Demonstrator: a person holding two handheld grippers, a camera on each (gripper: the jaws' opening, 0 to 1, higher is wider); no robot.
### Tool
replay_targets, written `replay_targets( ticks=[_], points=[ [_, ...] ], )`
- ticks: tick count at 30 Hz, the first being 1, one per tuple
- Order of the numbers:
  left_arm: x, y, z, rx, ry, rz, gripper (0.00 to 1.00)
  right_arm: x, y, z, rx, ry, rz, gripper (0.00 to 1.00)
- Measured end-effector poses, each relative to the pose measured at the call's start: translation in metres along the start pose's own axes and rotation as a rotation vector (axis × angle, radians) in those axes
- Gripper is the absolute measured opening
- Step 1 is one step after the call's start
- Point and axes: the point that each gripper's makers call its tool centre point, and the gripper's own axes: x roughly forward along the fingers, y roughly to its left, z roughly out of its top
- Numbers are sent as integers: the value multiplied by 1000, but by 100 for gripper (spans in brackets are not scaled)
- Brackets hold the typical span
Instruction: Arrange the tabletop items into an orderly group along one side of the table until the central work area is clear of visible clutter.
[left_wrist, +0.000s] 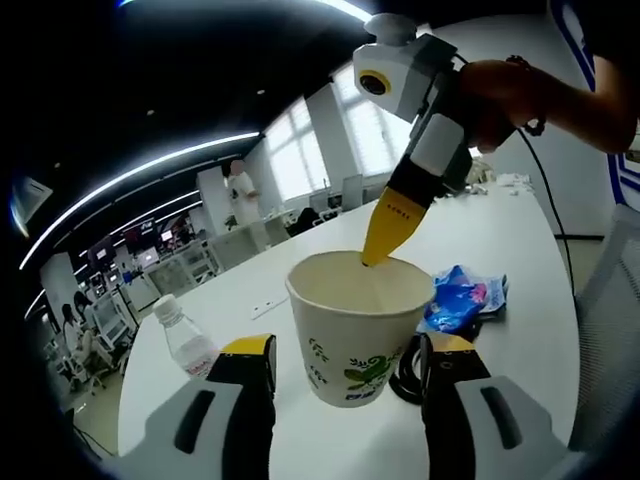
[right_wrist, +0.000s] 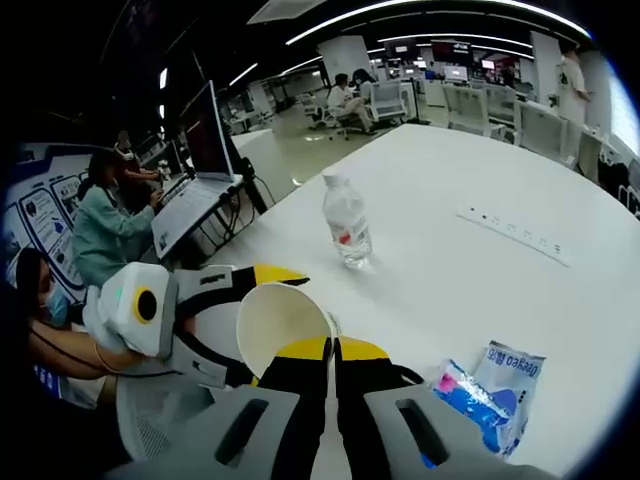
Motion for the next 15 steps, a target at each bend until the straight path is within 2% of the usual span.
replay_targets(
  ticks=[5,11,15],
  points=[
    [0,-3,1,1,-1,-3,48,-2,3,-1,6,7,11,0],
    [-2,-6,1,-42,2,-15,40,-4,4,-1,-2,7,6,0],
    [-3,-6,2,-44,-1,-15,39,-5,5,-1,-3,9,3,0]
  ],
)
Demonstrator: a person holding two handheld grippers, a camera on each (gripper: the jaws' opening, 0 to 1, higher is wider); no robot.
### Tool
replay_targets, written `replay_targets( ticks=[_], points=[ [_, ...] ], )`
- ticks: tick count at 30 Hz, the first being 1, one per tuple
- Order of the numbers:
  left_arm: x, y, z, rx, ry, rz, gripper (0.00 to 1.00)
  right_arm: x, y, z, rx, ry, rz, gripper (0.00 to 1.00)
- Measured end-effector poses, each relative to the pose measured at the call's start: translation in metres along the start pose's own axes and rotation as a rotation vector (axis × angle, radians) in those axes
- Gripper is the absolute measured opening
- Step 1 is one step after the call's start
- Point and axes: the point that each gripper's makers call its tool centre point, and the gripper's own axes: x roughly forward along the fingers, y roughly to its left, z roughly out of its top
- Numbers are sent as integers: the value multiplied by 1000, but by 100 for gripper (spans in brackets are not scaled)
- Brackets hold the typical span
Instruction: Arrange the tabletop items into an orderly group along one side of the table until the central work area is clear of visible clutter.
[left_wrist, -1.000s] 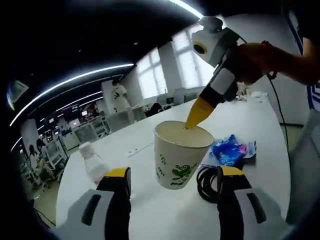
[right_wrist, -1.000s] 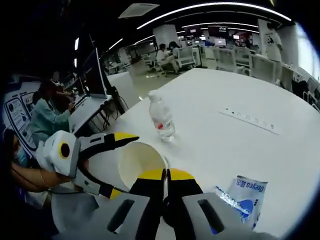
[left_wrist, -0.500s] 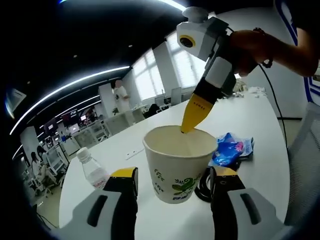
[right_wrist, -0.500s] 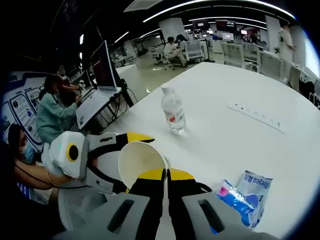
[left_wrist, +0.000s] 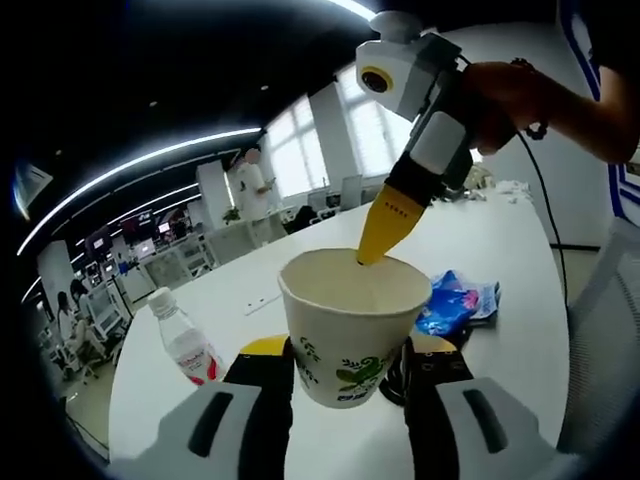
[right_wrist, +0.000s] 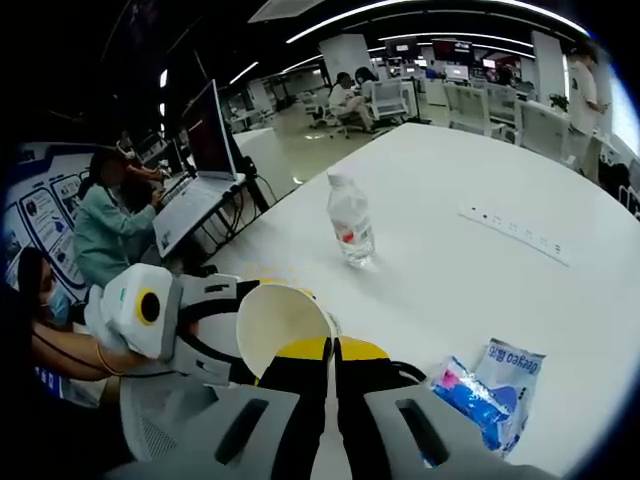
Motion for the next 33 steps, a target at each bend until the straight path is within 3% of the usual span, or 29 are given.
replay_targets(
  ticks=[11,12,17,20,33],
  points=[
    [-1,-5,-5,-113,15,-22,38,1,2,-2,-5,-4,9,0],
    [-1,-6,-6,-149,24,-31,38,1,2,-1,-2,-10,10,0],
    [-1,-5,-7,-177,20,-28,38,1,1,2,1,-41,7,0],
    [-1,-5,-8,-181,27,-28,38,0,-2,4,-22,-61,-13,12],
    [2,-1,-17,-182,57,-9,38,-5,-17,1,-67,-153,-43,45]
  ],
)
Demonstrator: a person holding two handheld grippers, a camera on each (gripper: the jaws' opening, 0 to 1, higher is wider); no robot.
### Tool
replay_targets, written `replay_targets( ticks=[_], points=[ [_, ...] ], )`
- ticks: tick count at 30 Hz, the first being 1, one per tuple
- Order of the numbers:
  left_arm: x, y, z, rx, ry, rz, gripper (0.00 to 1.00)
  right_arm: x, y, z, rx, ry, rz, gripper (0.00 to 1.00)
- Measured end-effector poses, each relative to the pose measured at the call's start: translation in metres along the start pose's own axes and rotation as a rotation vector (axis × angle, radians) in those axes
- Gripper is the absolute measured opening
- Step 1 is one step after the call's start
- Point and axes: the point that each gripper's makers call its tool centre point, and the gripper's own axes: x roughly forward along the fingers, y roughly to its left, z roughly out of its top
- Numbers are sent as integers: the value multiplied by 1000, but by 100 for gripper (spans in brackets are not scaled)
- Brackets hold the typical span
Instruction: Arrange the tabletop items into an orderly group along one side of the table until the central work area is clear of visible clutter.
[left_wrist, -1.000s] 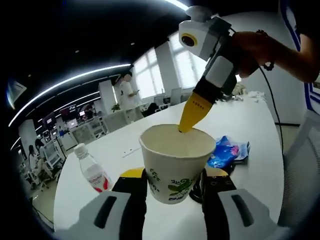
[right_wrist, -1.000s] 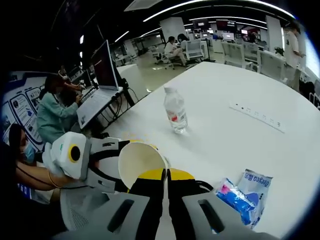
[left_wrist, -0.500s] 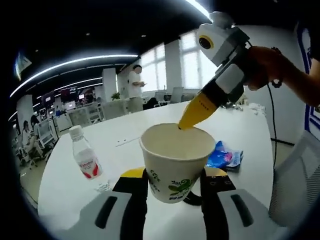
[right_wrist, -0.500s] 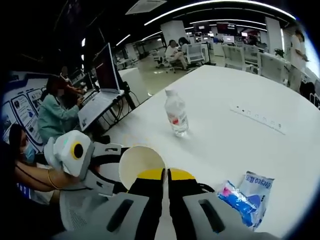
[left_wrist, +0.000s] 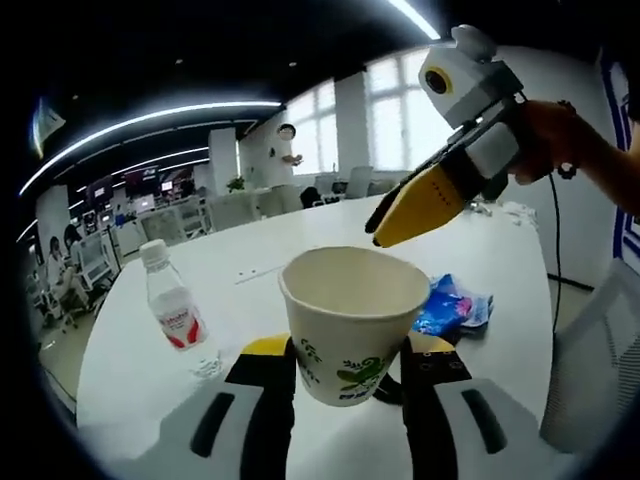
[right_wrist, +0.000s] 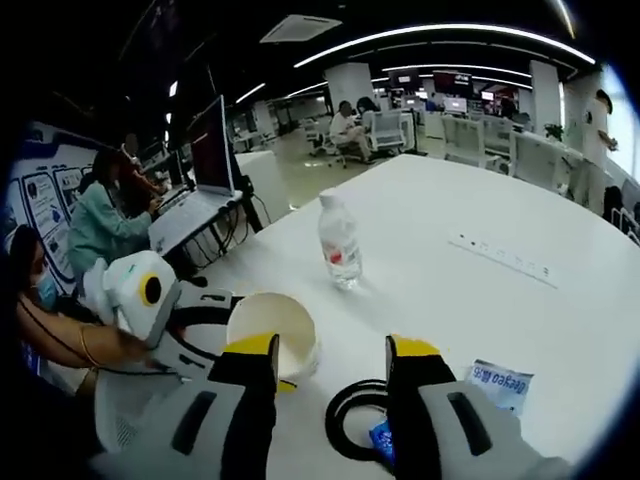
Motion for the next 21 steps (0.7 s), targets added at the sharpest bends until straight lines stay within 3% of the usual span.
replay_targets(
  ticks=[8,15,21],
  points=[
    [3,9,-6,14,23,21,38,-5,-16,-16,-48,17,-46,70],
    [5,19,-3,-8,12,35,38,-8,-26,-31,-48,17,-70,84],
    [11,26,-2,-26,4,50,38,-10,-32,-41,-33,19,-82,90]
  ],
)
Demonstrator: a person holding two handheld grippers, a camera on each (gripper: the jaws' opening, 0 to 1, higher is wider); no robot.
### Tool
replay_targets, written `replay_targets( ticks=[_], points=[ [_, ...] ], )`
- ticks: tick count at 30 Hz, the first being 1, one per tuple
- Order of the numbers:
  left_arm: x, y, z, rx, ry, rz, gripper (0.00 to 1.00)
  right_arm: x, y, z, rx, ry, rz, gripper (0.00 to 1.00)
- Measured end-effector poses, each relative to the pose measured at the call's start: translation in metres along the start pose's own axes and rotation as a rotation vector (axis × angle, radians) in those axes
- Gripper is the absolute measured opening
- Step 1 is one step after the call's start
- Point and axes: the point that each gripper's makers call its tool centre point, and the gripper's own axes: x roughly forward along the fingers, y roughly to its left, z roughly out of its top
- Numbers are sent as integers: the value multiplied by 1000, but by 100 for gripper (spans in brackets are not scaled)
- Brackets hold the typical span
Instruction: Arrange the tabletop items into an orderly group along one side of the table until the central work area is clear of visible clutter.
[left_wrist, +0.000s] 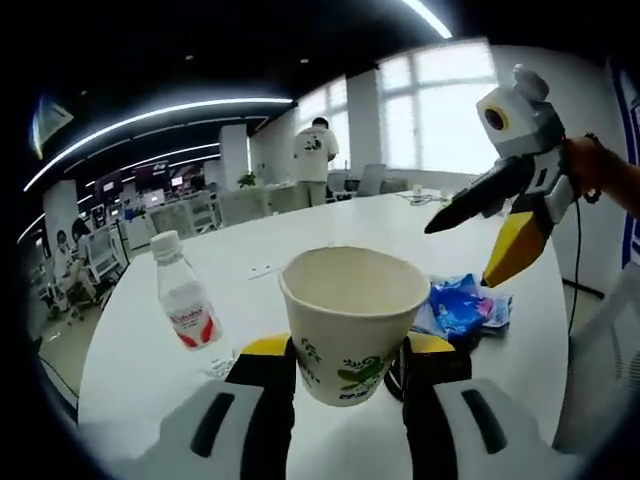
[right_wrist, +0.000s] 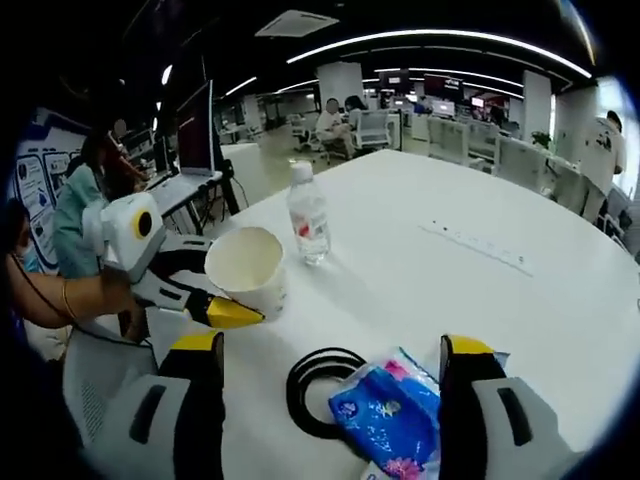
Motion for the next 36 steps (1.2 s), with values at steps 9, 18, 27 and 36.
replay_targets(
  ticks=[9,18,27,36],
  points=[
    [20,14,8,-45,-25,22,38,1,-15,-12,10,-17,-46,100],
    [41,37,11,-99,-56,68,38,2,-27,-15,35,-47,-50,100],
    [62,59,2,-110,-59,125,38,6,-45,-31,49,-15,-81,98],
    [83,78,-8,-142,-67,176,38,12,-54,-46,89,3,-71,97]
  ],
)
